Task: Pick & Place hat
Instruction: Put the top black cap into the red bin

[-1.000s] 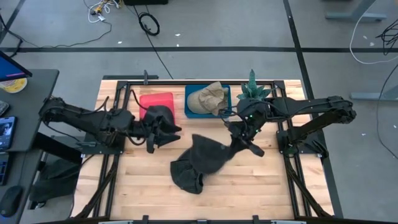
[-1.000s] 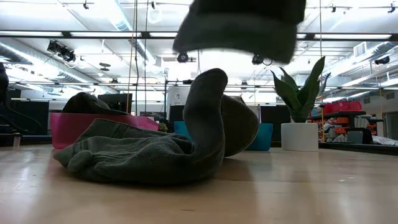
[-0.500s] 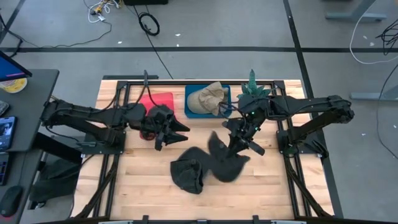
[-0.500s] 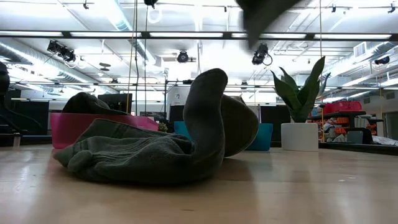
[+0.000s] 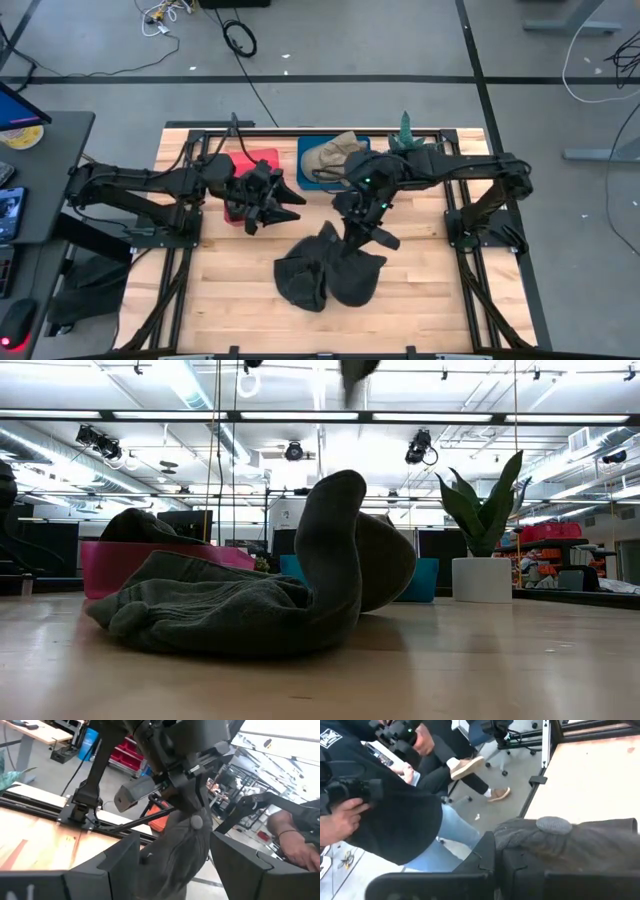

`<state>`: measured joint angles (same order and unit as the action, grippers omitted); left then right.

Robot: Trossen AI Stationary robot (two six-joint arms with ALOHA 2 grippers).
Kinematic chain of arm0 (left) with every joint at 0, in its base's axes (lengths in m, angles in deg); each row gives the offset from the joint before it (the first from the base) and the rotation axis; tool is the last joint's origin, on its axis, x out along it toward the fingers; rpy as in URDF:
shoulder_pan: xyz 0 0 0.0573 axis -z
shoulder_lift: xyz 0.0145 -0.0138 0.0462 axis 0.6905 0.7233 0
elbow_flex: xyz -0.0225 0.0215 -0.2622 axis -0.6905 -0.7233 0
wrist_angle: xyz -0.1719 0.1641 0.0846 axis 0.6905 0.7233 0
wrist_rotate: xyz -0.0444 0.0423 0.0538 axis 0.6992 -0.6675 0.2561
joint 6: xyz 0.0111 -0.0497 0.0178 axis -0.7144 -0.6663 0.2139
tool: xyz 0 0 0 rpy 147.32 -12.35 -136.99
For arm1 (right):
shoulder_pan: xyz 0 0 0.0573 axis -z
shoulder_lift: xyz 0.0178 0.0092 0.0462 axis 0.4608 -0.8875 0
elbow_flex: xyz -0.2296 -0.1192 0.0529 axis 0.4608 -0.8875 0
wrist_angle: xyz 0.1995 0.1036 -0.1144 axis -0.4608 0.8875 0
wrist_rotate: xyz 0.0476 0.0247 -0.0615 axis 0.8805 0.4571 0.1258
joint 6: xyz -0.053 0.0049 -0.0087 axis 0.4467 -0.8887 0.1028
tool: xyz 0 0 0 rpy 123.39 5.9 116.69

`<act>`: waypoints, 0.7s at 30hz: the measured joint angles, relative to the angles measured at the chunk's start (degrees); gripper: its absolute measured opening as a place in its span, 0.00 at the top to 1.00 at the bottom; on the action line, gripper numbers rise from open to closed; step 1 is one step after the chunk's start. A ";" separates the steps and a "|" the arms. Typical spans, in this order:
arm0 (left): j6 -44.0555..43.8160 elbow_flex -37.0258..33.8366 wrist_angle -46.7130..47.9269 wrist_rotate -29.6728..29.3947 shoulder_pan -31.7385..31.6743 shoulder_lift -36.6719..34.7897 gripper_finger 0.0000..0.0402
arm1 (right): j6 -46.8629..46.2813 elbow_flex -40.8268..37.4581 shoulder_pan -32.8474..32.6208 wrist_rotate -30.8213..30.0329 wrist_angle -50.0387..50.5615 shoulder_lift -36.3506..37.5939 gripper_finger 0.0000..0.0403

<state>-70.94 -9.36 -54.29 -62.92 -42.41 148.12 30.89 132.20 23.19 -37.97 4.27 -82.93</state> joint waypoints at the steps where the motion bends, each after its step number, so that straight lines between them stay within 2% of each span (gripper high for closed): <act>1: 0.07 0.00 0.01 0.59 0.00 0.00 0.39 | 0.06 1.41 0.00 0.01 -0.02 -0.95 1.00; 7: 2.90 0.00 -0.06 2.24 0.22 0.00 0.39 | -0.53 7.84 -0.15 1.55 -0.52 -5.26 1.00; 12: 6.65 0.00 -0.63 3.56 0.39 0.00 0.39 | -1.39 9.14 -0.66 1.83 -0.88 -7.21 1.00; 21: 2.49 0.07 -2.71 10.29 1.46 3.22 0.39 | -3.23 9.17 -0.16 -0.08 -3.60 -7.32 1.00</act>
<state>-68.46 -9.29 -57.01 -52.63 -40.95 151.34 27.66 141.37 23.03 -38.04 0.67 -90.25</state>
